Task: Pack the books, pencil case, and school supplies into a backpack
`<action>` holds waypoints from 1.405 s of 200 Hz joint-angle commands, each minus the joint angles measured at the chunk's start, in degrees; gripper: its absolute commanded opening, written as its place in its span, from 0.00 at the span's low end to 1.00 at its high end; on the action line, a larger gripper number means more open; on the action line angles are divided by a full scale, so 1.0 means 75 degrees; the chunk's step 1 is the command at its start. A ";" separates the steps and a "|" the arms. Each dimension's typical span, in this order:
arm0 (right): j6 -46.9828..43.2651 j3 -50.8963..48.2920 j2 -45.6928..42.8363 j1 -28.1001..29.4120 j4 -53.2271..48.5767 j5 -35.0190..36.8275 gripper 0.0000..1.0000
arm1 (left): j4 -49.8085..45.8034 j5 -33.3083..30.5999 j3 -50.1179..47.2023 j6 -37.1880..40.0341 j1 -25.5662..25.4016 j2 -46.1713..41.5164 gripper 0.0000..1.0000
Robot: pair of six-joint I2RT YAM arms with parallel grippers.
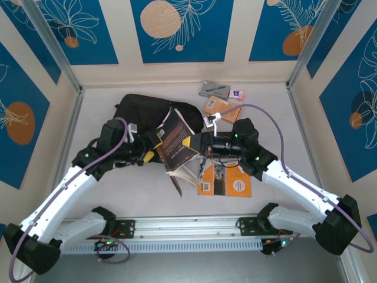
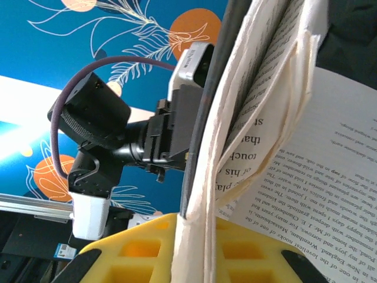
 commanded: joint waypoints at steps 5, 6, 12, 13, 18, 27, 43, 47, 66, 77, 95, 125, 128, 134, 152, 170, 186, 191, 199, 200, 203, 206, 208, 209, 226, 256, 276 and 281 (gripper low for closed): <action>0.0209 0.0058 0.0003 0.0198 0.0965 0.0185 0.15 | 0.0459 -0.0260 0.0405 -0.0419 -0.0163 0.0253 0.60; 0.0209 0.0060 0.0009 0.0212 0.0973 0.0191 0.15 | 0.0471 -0.0261 0.0416 -0.0421 -0.0167 0.0269 0.60; 0.0203 0.0070 0.0024 0.0245 0.0972 0.0194 0.15 | 0.0502 -0.0335 0.0462 -0.0410 -0.0160 0.0305 0.57; 0.0199 0.0065 0.0032 0.0255 0.0972 0.0188 0.15 | 0.0510 -0.0346 0.0480 -0.0405 -0.0166 0.0307 0.56; 0.0197 0.0075 0.0044 0.0278 0.0970 0.0187 0.15 | 0.0515 -0.0433 0.0531 -0.0386 -0.0168 0.0308 0.53; 0.0193 0.0064 0.0050 0.0300 0.0969 0.0212 0.15 | 0.0522 -0.0615 0.0606 -0.0343 -0.0179 0.0287 0.47; 0.0141 0.0032 0.0028 0.0337 0.0910 0.0261 0.15 | 0.0601 -0.0893 0.0699 -0.0289 -0.0181 0.0203 0.36; 0.0117 0.0029 0.0016 0.0338 0.0870 0.0273 0.15 | 0.0602 -0.0948 0.0721 -0.0283 -0.0174 0.0165 0.34; -0.0009 -0.0028 -0.0081 0.0337 0.0699 0.0362 0.15 | 0.0558 -0.1134 0.0841 -0.0178 -0.0174 0.0094 0.22; -0.0076 -0.0063 -0.0124 0.0326 0.0614 0.0405 0.15 | 0.0510 -0.1198 0.0893 -0.0124 -0.0172 0.0054 0.16; -0.0196 -0.0112 -0.0184 0.0331 0.0465 0.0483 0.15 | 0.0448 -0.1266 0.0934 -0.0054 -0.0175 0.0030 0.08; -0.0388 -0.0157 -0.0207 0.0314 0.0156 0.0618 0.19 | 0.0436 -0.1358 0.0919 0.0004 -0.0167 -0.0032 0.00; -0.0403 -0.0176 -0.0207 0.0314 0.0146 0.0629 0.19 | 0.0434 -0.1369 0.0918 0.0010 -0.0171 -0.0034 0.00; -0.0394 -0.0201 -0.0202 0.0304 0.0140 0.0641 0.19 | 0.0446 -0.1375 0.0919 0.0022 -0.0169 -0.0050 0.00; -0.0345 -0.0257 -0.0189 0.0290 0.0212 0.0654 0.20 | 0.0491 -0.1375 0.0908 0.0022 -0.0171 -0.0071 0.00; -0.0293 -0.0269 -0.0130 0.0278 0.0279 0.0631 0.21 | 0.0540 -0.1376 0.0918 0.0010 -0.0166 -0.0069 0.00; -0.0322 -0.0241 -0.0113 0.0267 0.0230 0.0653 0.26 | 0.0572 -0.1405 0.0947 0.0022 -0.0179 -0.0075 0.00; -0.0327 -0.0252 -0.0122 0.0261 0.0186 0.0673 0.28 | 0.0574 -0.1412 0.0972 0.0026 -0.0172 -0.0069 0.00; -0.0364 -0.0237 -0.0120 0.0249 0.0095 0.0715 0.32 | 0.0587 -0.1422 0.0995 0.0034 -0.0168 -0.0072 0.00; -0.0365 -0.0239 -0.0123 0.0252 0.0076 0.0720 0.33 | 0.0587 -0.1428 0.0998 0.0034 -0.0170 -0.0075 0.00; -0.0386 -0.0223 -0.0135 0.0244 0.0025 0.0737 0.34 | 0.0607 -0.1433 0.1004 0.0034 -0.0180 -0.0079 0.00; -0.0394 -0.0214 -0.0134 0.0245 -0.0027 0.0758 0.36 | 0.0608 -0.1440 0.1012 0.0034 -0.0177 -0.0069 0.00; -0.0413 -0.0202 -0.0142 0.0244 -0.0081 0.0774 0.36 | 0.0610 -0.1441 0.1019 0.0034 -0.0179 -0.0074 0.00; -0.0419 -0.0204 -0.0146 0.0238 -0.0099 0.0779 0.37 | 0.0617 -0.1443 0.1022 0.0040 -0.0181 -0.0076 0.00; -0.0556 -0.0156 -0.0183 0.0214 -0.0397 0.0885 0.45 | 0.0614 -0.1483 0.1093 0.0086 -0.0179 -0.0070 0.00; -0.0866 0.0044 -0.0202 0.0205 -0.1079 0.1060 0.57 | 0.0646 -0.1525 0.1211 0.0159 -0.0164 -0.0048 0.00; -0.1144 0.0244 -0.0184 0.0214 -0.1595 0.1190 0.60 | 0.0641 -0.1529 0.1290 0.0209 -0.0169 -0.0033 0.00; -0.1225 0.0290 -0.0184 0.0209 -0.1732 0.1241 0.60 | 0.0652 -0.1529 0.1298 0.0221 -0.0166 -0.0033 0.00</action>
